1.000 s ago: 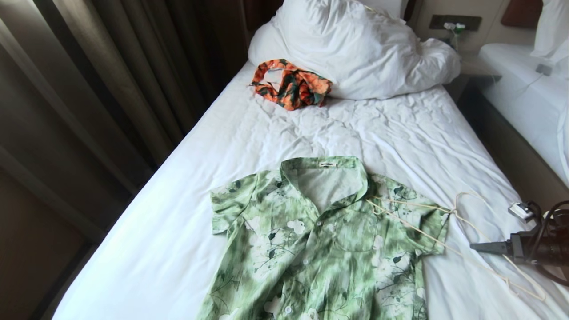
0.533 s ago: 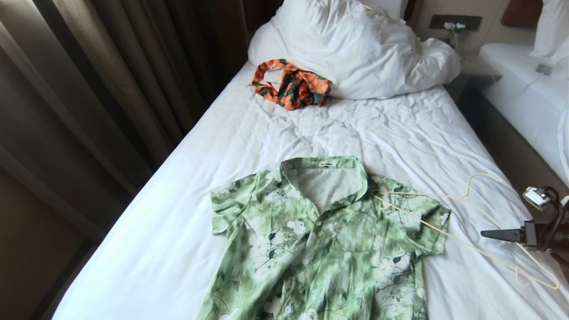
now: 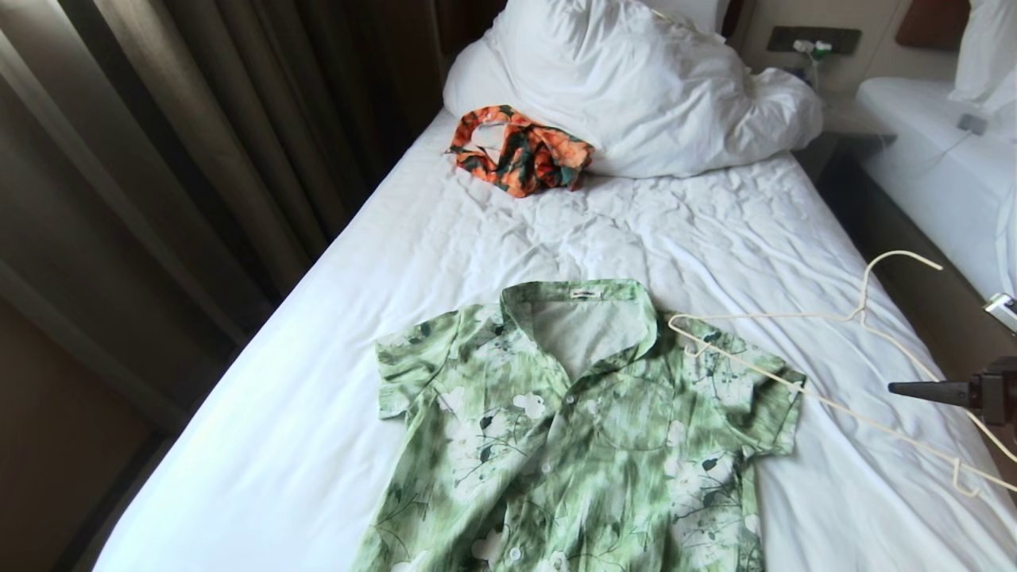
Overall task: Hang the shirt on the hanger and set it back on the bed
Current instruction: Lift the shirt and hanger
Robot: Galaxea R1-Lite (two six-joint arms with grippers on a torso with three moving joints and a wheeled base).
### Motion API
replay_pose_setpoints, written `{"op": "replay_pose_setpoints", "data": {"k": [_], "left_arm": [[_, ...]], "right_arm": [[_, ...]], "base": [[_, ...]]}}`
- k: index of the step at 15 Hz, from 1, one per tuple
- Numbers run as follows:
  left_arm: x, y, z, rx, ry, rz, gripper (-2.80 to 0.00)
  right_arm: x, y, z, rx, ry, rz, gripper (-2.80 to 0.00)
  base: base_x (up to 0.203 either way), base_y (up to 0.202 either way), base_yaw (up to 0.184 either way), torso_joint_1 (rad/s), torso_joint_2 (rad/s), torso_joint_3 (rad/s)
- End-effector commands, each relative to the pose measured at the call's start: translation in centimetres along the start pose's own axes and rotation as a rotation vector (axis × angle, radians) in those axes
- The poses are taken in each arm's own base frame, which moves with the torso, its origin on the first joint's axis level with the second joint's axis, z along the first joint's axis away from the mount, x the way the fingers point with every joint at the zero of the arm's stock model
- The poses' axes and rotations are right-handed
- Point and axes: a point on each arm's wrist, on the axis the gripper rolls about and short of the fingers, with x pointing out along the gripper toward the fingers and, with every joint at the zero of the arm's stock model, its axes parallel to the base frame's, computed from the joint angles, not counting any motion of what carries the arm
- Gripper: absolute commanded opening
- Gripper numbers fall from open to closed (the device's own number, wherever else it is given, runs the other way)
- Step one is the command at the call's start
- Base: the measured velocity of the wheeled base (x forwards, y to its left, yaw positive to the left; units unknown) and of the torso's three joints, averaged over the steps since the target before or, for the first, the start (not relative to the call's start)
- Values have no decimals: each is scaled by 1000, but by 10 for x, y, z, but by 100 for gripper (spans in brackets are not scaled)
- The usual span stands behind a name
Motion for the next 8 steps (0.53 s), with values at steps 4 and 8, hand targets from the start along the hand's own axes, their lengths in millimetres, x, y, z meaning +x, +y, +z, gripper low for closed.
{"op": "replay_pose_setpoints", "data": {"k": [4,8], "left_arm": [[0,0,0,-1,1,1,-280],[0,0,0,-1,2,1,-280]], "right_arm": [[-26,37,5,-315,-38,-38,-280],[-38,62,11,-415,-116,2,-280]], "base": [[0,0,0,0,0,0],[0,0,0,0,0,0]]}}
